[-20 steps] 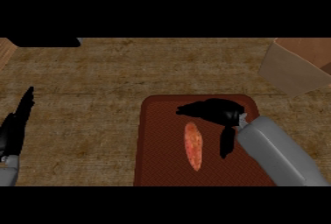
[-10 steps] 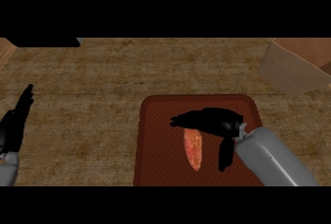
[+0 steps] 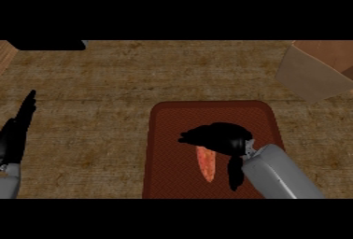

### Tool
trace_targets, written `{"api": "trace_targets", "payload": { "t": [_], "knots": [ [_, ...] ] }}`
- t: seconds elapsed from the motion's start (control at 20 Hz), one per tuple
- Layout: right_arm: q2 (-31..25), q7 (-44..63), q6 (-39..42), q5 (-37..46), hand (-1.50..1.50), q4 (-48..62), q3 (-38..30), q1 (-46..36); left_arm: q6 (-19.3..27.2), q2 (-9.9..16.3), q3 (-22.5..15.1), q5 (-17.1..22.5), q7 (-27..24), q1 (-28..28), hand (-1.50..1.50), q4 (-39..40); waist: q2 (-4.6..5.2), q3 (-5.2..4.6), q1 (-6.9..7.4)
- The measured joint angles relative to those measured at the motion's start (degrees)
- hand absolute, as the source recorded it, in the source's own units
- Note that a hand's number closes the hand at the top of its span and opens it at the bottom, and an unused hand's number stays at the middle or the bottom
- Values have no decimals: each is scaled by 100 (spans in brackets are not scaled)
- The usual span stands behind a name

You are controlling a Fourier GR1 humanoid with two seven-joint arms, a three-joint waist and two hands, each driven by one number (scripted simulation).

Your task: Pick the sweet potato from the tray and place it in the cardboard box

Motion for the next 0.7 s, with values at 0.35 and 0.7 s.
{"api": "trace_targets", "payload": {
  "t": [0.35,0.7],
  "knots": [
    [433,-106,-897,688,150,489,66,48,-56,-111,98,-129,-25,-157,0,185,-9,-2,14],
    [628,-540,-2142,1237,150,948,-70,5,-69,-235,79,-253,70,-45,0,-50,-8,1,21]
  ]
}}
